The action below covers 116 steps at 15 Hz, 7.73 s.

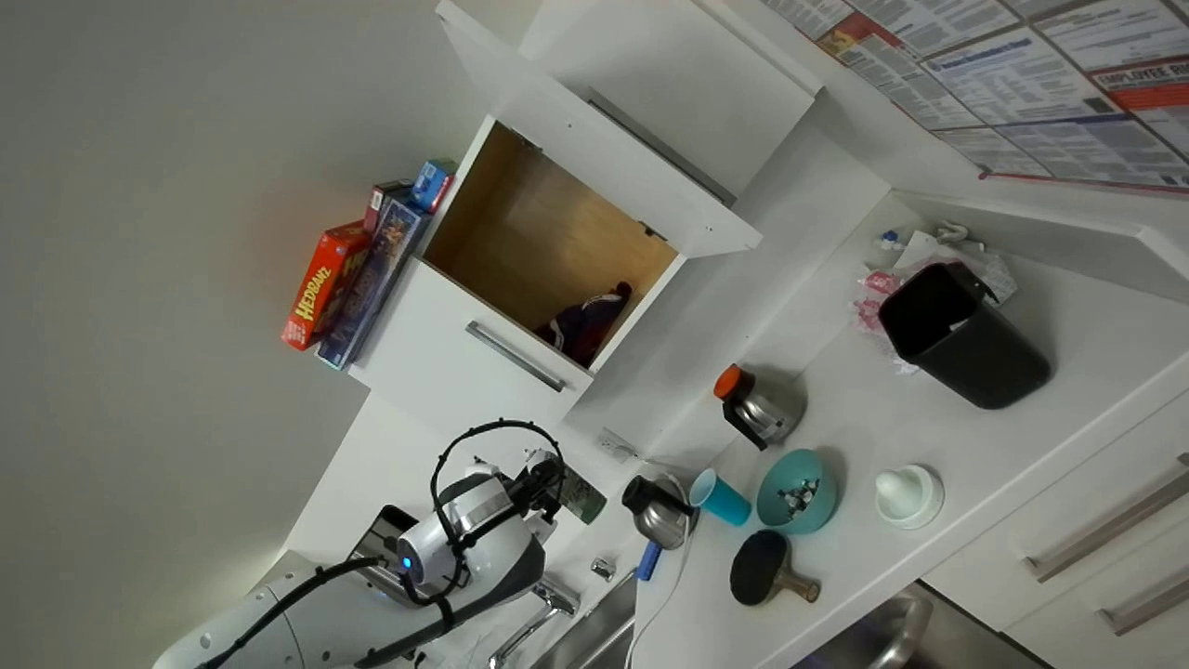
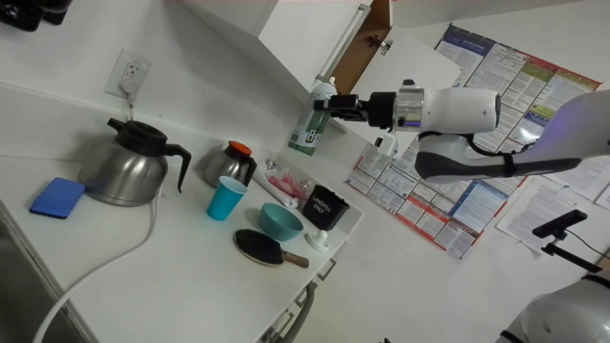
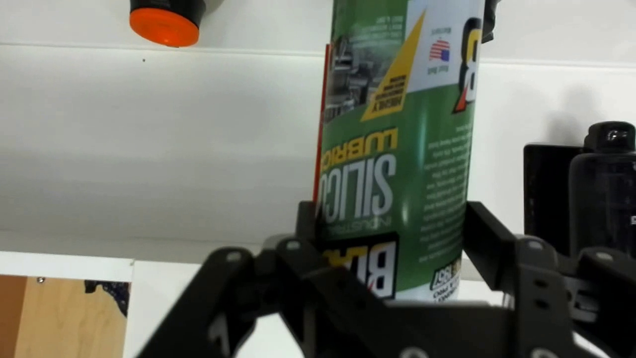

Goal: Take the can from the cabinet and put it on the counter

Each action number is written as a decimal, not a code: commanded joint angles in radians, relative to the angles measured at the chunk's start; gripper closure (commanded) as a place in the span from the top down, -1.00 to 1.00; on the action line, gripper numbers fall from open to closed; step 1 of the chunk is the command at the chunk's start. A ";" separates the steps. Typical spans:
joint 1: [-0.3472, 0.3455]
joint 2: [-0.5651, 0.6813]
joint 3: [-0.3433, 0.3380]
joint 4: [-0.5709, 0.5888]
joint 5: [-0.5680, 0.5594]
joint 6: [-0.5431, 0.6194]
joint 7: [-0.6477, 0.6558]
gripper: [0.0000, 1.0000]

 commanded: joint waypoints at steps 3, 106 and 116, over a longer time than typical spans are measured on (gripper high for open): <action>0.080 0.011 -0.069 -0.044 0.154 -0.018 -0.172 -0.04; 1.169 0.918 -0.758 0.273 1.765 0.088 -1.386 -0.04; 1.837 1.147 -1.238 0.062 2.295 0.098 -1.235 -0.04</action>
